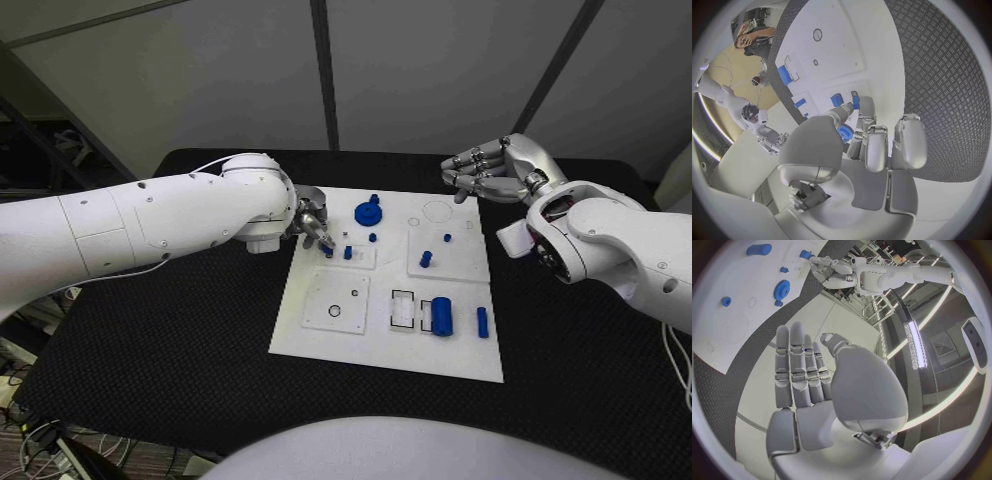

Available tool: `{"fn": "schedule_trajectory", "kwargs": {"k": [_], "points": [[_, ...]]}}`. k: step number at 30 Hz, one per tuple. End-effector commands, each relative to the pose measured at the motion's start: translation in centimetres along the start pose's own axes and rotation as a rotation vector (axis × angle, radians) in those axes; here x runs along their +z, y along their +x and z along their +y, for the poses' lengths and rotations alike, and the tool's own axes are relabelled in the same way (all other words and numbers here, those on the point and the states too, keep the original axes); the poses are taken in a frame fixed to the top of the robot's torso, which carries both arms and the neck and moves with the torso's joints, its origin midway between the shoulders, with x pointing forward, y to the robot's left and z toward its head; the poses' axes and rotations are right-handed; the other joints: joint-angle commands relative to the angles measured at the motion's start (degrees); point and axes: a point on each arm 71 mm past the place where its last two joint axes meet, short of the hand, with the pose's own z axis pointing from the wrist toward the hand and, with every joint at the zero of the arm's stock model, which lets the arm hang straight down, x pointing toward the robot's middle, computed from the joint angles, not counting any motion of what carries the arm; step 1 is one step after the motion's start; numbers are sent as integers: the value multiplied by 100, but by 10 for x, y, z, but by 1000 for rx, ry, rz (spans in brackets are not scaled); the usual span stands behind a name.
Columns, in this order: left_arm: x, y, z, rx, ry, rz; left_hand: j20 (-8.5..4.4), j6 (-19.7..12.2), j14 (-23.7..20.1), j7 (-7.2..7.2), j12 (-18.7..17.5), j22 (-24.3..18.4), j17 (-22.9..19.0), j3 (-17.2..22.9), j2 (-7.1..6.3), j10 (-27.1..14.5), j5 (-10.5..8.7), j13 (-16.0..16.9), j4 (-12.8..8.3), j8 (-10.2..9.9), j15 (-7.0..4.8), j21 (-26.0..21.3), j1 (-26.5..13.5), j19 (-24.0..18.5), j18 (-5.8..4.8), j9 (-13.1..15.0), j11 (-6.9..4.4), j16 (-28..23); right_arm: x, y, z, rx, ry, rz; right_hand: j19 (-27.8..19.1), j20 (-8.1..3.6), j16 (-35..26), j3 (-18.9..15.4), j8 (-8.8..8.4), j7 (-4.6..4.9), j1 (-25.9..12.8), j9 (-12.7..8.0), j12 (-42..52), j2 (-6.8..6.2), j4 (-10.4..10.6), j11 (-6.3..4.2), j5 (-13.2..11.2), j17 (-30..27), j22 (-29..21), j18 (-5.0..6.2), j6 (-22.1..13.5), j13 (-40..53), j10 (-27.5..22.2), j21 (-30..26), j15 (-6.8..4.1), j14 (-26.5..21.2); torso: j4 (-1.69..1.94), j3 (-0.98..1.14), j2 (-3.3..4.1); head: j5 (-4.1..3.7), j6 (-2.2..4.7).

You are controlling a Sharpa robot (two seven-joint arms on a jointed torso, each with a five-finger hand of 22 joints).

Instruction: Assemble the parts on the task board

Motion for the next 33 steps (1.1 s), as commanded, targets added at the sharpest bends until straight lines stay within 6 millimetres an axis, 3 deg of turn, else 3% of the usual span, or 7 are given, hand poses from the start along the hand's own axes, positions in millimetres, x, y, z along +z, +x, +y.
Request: {"fn": "schedule_trajectory", "kwargs": {"k": [1,25,33], "points": [[1,6,1,32,-10,34,1,-4,457,-42,35,575,991,503,52,82,29,7,-455,31,-54,23,1,56,-16,562,-66,23,0,0,1,-1,-8,5,46,11,-23,32,-11,-3,-32,5,-18,-2,13,17,39,-8,-8,64,-43,-10,-30,-19,-16,39,0,-2,0,-3,-3],[1,7,-2,52,-7,35,-4,7,458,-53,106,588,991,552,10,126,13,96,-465,64,-60,35,-46,66,-19,595,-74,23,0,0,1,-1,-8,6,46,11,-23,32,-11,-3,-32,5,-18,-2,13,17,39,-8,-8,64,-43,-10,-30,-19,-16,39,-3,1,4,-2,-34],[2,8,-4,52,-3,48,-34,105,464,-137,294,644,1006,323,-113,252,-82,320,-219,147,-99,93,-468,113,-37,666,-130,32,0,0,1,-1,-7,6,46,11,-23,32,-11,-3,-32,5,-18,-2,13,17,39,-8,-8,64,-43,-10,-30,-19,-16,39,-4,2,2,-14,-43]]}}
